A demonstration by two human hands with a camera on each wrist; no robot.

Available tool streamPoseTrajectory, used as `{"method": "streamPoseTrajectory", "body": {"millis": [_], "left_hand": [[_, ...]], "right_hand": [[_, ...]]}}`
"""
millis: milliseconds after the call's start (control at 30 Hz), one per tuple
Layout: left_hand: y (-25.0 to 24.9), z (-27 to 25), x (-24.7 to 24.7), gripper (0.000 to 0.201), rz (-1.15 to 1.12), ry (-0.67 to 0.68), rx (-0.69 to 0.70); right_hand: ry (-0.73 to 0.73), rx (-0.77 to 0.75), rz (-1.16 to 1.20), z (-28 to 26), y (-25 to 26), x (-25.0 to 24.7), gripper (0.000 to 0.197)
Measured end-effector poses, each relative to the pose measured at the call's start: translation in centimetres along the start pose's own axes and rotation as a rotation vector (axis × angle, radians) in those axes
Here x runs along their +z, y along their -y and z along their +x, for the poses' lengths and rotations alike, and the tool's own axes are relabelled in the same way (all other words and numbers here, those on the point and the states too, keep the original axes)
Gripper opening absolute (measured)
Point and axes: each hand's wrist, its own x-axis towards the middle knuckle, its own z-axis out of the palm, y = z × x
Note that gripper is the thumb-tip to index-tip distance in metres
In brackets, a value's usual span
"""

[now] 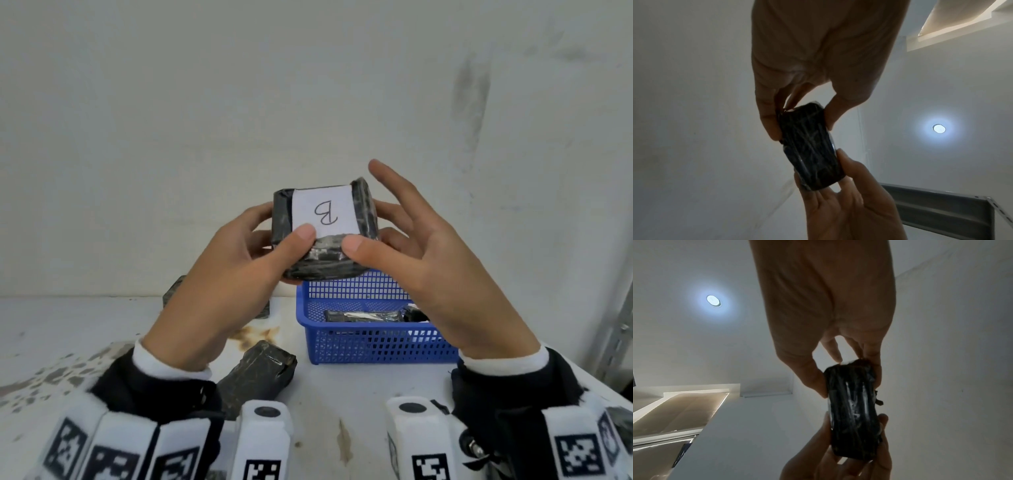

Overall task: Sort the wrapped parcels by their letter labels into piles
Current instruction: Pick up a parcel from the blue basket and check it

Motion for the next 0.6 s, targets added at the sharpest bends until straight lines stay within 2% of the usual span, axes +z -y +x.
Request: {"method": "streamPoseTrajectory", "body": {"millis": [67,300,433,600], "left_hand": [[-0.02,-0.07,0.0,0.058,-0.002,-0.008,0.019],[0.12,-0.07,0.11,0.047,-0.001,-0.068,0.071],[0.18,-0.07,0.34,0.034,0.0,-0.067,0.09],[0.32,-0.12,0.54,0.028,-0.018,-0.085,0.106]], "right_hand": [[0.015,0.008,-0.013,0.04,-0.08,0.07,0.079],[0.031,-0.001,-0.176,0.1,-0.23,-0.05,0.065],[0.037,0.007,-0.189,-0.08,0.02,-0.27,0.053],[0.024,0.021,-0.158,-0.12,-0.06,-0.36,0.041]]}}
